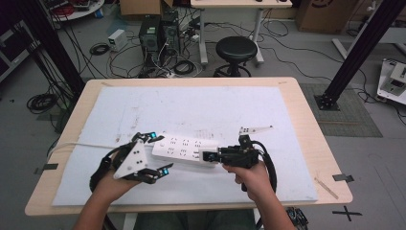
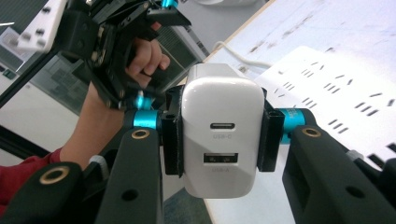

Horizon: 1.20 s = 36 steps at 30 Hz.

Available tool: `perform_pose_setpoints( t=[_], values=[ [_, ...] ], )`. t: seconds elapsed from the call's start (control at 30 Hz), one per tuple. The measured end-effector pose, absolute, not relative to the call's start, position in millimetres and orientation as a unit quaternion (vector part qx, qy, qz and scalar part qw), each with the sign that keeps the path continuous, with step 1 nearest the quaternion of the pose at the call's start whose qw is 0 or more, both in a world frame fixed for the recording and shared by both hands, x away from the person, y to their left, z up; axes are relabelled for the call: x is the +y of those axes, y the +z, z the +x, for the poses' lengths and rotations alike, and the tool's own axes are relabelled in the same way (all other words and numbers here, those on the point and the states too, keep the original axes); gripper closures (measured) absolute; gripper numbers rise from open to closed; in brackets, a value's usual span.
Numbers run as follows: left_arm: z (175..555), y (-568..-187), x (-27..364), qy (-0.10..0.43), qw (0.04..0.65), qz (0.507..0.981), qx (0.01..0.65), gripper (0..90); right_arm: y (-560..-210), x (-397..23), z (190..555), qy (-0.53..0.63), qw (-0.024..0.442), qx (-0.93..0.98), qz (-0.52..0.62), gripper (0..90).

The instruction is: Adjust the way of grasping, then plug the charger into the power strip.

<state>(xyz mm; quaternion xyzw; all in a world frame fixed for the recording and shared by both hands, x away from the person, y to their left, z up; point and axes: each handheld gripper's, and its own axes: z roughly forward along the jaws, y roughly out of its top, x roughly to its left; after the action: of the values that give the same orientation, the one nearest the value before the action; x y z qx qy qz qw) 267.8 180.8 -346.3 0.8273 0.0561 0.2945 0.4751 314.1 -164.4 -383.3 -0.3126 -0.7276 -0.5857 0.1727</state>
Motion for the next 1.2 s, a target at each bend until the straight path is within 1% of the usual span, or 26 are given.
perform_pose_setpoints(
  t=[0.23, 0.4, 0.47, 0.63, 0.73, 0.83, 0.93, 0.97, 1.03, 1.2],
  values=[
    [280.1, -338.6, 210.8, 0.31, 0.471, 0.821, 0.092, 21.4, -386.2, -167.0, 319.5, -0.582, 0.174, -0.727, -0.321, 63.1],
    [281.4, -340.3, 217.3, 0.308, 0.469, 0.822, 0.097, 21.4, -387.5, -163.9, 325.7, -0.583, 0.16, -0.725, -0.331, 63.1],
    [282.0, -342.2, 218.8, 0.307, 0.466, 0.824, 0.099, 21.4, -386.8, -161.8, 329.6, -0.58, 0.142, -0.728, -0.337, 63.1],
    [281.4, -347.8, 225.4, 0.303, 0.464, 0.826, 0.105, 21.4, -379.4, -153.0, 340.3, -0.552, 0.067, -0.764, -0.329, 63.1],
    [280.2, -351.8, 230.8, 0.302, 0.461, 0.827, 0.111, 21.4, -375.0, -146.3, 348.9, -0.522, 0.04, -0.794, -0.309, 63.1],
    [278.0, -354.4, 235.6, 0.302, 0.459, 0.828, 0.114, 21.4, -371.3, -138.0, 360.0, -0.479, 0.02, -0.83, -0.284, 63.1],
    [276.2, -356.8, 241.1, 0.302, 0.457, 0.828, 0.119, 21.4, -367.6, -130.5, 370.1, -0.435, 0.011, -0.865, -0.25, 63.1],
    [275.8, -357.5, 242.3, 0.302, 0.458, 0.828, 0.12, 21.4, -365.3, -127.0, 373.9, -0.417, -0.003, -0.878, -0.236, 63.1],
    [274.6, -358.9, 246.0, 0.303, 0.457, 0.827, 0.124, 21.4, -360.8, -121.0, 379.5, -0.386, -0.011, -0.896, -0.219, 63.1],
    [273.3, -362.0, 252.7, 0.304, 0.458, 0.825, 0.132, 21.4, -354.7, -106.0, 391.9, -0.325, -0.017, -0.928, -0.183, 63.1]
  ],
)
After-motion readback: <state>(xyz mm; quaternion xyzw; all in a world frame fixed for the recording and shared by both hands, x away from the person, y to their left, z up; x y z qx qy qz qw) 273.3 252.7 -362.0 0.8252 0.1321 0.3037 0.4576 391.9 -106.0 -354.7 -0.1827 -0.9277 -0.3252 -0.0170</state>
